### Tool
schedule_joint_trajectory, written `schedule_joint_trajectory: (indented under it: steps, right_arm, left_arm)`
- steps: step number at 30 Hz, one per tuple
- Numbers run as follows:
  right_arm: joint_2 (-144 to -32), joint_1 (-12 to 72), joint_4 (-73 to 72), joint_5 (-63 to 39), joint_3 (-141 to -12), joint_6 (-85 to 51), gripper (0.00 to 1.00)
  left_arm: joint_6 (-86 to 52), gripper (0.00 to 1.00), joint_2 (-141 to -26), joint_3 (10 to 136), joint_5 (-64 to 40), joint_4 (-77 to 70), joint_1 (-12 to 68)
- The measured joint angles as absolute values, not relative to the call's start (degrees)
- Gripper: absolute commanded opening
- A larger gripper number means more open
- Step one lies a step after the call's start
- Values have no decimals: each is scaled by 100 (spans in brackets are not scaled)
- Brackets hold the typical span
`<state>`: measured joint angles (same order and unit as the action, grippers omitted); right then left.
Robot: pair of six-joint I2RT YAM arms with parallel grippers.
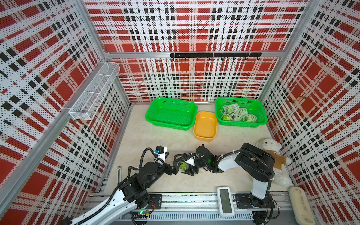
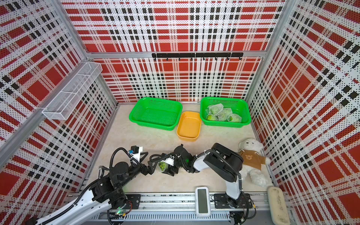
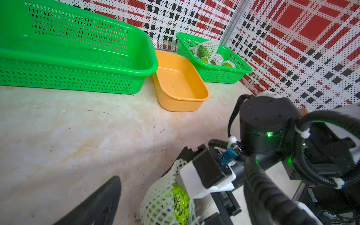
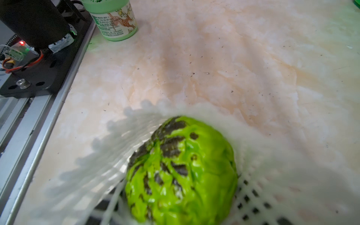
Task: Sleeve custard apples in foam nets
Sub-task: Pick up the custard apple from the center of the board.
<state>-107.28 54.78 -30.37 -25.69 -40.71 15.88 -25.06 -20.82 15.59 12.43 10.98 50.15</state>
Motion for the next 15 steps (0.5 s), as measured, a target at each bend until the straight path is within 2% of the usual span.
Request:
schedule_joint_trajectory:
  steps: [6, 9, 11, 15]
  right_arm:
    - [-10722, 5485, -3002, -2543, -4084, 1588, 73]
    - [-10672, 5459, -2930, -2600, -4084, 1542, 67]
    - [-10584, 5374, -2860, -2814, -4082, 1374, 62]
    - [-10123, 4740, -2606, -3675, -4106, 572, 60]
  left_arm:
    - [-2473, 99, -2082, 1559, 1164, 1098, 4897]
    - [-2405, 99, -2078, 1568, 1081, 1100, 4829]
    - [-2359, 99, -2082, 1645, 1028, 1142, 4810]
    - [-2143, 99, -2141, 2064, 878, 1164, 4792]
